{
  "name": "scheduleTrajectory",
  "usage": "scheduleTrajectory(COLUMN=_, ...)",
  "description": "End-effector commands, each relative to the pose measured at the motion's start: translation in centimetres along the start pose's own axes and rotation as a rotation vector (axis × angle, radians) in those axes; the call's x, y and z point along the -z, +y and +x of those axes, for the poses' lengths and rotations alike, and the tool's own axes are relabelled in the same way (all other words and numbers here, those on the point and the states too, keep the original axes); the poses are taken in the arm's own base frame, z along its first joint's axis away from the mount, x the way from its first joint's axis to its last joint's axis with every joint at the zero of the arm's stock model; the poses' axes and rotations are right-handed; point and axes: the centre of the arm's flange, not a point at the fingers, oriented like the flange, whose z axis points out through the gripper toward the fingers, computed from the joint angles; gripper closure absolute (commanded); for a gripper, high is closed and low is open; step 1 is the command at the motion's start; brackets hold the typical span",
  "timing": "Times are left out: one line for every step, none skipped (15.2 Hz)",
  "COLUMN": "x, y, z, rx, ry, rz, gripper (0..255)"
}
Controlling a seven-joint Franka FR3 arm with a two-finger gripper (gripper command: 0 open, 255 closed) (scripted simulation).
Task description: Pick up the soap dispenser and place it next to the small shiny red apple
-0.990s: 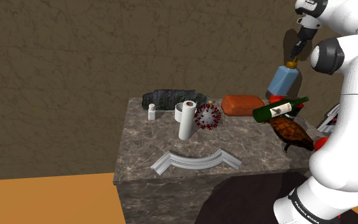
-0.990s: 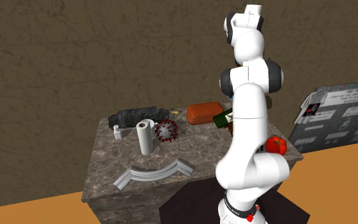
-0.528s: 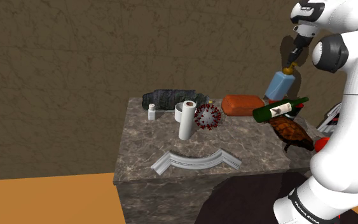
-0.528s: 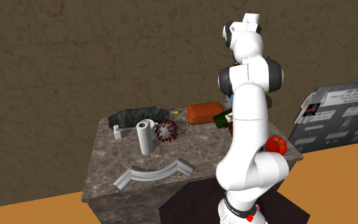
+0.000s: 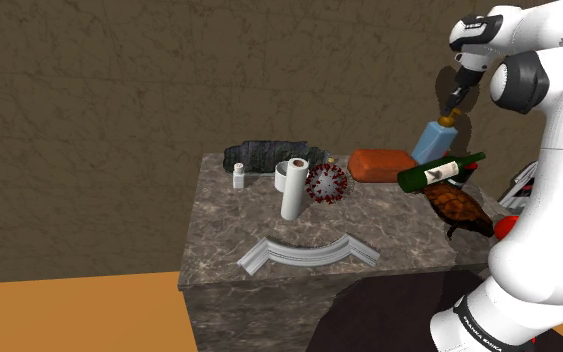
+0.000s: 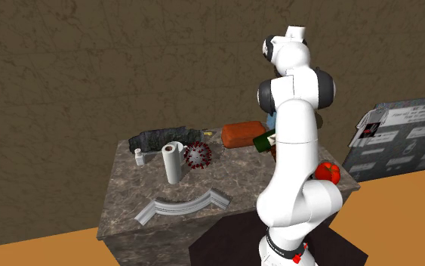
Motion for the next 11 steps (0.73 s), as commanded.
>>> scheduleTrajectory(x=-1.1, y=0.0, z=-0.2, rx=0.0, ry=0.001, rz=-0.001, gripper=255)
scheduleTrajectory(x=-1.6, y=-0.1, z=-0.2, rx=0.0, ry=0.001, rz=-0.001, gripper=255)
scheduleTrajectory(x=-2.2, y=-0.1, z=-0.2, rx=0.0, ry=0.001, rz=-0.001, gripper=255)
scheduleTrajectory(x=-2.7, y=-0.1, z=-0.2, rx=0.0, ry=0.001, rz=-0.001, gripper=255)
scheduleTrajectory(x=-3.2, y=-0.1, z=-0.2, rx=0.0, ry=0.001, rz=-0.001, gripper=255)
scheduleTrajectory(x=-3.7, y=-0.2, z=-0.2, rx=0.0, ry=0.001, rz=-0.001, gripper=255)
scheduleTrajectory(x=-4.3, y=-0.2, z=-0.3, rx=0.0, ry=0.001, rz=-0.001, gripper=255)
scheduleTrajectory(x=-4.9, y=-0.2, z=-0.3, rx=0.0, ry=0.001, rz=-0.001, gripper=255)
scheduleTrajectory(x=-4.9, y=-0.2, z=-0.3, rx=0.0, ry=0.001, rz=-0.001, gripper=255)
scheduleTrajectory(x=-4.9, y=-0.2, z=-0.3, rx=0.0, ry=0.001, rz=-0.001, gripper=255)
scheduleTrajectory(x=-4.9, y=-0.2, z=-0.3, rx=0.0, ry=0.001, rz=-0.001, gripper=255)
